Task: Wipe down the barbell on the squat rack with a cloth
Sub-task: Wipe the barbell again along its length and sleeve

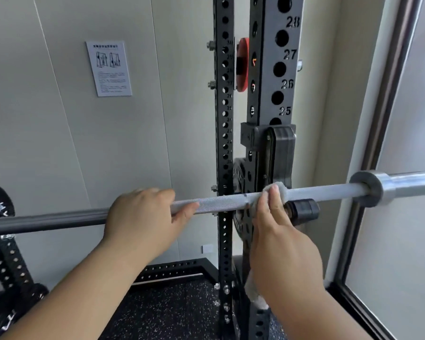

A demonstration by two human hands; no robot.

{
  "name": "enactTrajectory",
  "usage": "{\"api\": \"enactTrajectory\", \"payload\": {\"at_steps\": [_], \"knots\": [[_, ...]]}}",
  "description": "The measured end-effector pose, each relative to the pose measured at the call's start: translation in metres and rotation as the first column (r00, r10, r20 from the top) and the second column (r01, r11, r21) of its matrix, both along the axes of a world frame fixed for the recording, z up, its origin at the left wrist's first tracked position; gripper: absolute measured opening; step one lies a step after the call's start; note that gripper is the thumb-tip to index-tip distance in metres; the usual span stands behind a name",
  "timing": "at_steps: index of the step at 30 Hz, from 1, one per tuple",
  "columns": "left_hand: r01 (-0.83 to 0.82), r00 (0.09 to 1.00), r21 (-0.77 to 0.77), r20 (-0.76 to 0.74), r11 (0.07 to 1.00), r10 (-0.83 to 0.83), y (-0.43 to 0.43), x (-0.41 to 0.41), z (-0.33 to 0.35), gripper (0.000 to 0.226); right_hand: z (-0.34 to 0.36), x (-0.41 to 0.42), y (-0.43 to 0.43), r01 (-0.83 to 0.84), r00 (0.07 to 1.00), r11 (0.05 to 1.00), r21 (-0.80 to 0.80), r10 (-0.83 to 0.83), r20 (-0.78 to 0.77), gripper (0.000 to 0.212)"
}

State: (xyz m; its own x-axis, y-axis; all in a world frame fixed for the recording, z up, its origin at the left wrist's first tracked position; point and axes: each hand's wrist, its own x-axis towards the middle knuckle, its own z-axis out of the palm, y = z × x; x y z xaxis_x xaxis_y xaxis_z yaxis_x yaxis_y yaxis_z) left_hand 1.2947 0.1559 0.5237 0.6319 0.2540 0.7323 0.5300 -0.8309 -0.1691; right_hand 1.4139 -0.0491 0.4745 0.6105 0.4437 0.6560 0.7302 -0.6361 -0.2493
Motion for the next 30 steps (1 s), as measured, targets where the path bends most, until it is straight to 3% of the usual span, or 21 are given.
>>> {"api": "enactTrajectory", "payload": {"at_steps": [3, 5, 10, 15, 18, 21, 24, 26, 30], "knots": [[-0.012, 0.999, 0.010, 0.032, 1.000, 0.012, 0.010, -0.013, -0.004, 0.068, -0.016, -0.013, 0.021, -0.142, 0.989, 0.989, 0.039, 0.140, 0.053, 0.088], [0.011, 0.999, 0.013, 0.037, 1.000, -0.012, 0.011, -0.016, -0.006, 0.063, -0.020, -0.008, 0.024, -0.184, 0.978, 0.983, 0.029, 0.180, 0.109, 0.077], [0.047, 0.998, 0.011, 0.033, 0.999, -0.047, 0.014, -0.012, -0.011, 0.056, -0.008, -0.007, 0.022, -0.079, 0.992, 0.951, 0.300, 0.105, -0.072, 0.060], [0.107, 0.993, 0.014, -0.040, 0.994, -0.107, 0.019, -0.021, -0.012, 0.047, -0.008, -0.038, 0.052, -0.298, 0.954, 0.939, 0.174, 0.288, 0.080, 0.065], [0.202, 0.978, -0.025, -0.045, 0.979, -0.203, 0.034, -0.043, -0.009, 0.047, -0.007, -0.025, 0.043, -0.156, 0.985, 0.957, 0.244, 0.168, -0.030, 0.056], [0.140, 0.990, 0.025, -0.014, 0.990, -0.140, 0.050, -0.057, -0.006, 0.049, -0.009, -0.030, 0.048, -0.071, 0.991, 0.950, 0.303, 0.101, -0.083, 0.064], [0.119, 0.993, 0.052, -0.024, 0.992, -0.118, 0.054, -0.056, -0.010, 0.047, -0.010, -0.055, 0.074, -0.296, 0.955, 0.940, 0.167, 0.292, 0.049, 0.079], [0.118, 0.993, 0.049, -0.029, 0.992, -0.117, 0.054, -0.055, -0.012, 0.047, -0.002, -0.056, 0.078, -0.346, 0.937, 0.930, 0.121, 0.338, 0.086, 0.070], [0.141, 0.990, 0.031, 0.005, 0.990, -0.141, 0.054, -0.055, -0.012, 0.043, 0.002, -0.050, 0.072, -0.175, 0.984, 0.959, 0.224, 0.173, 0.030, 0.048]]}}
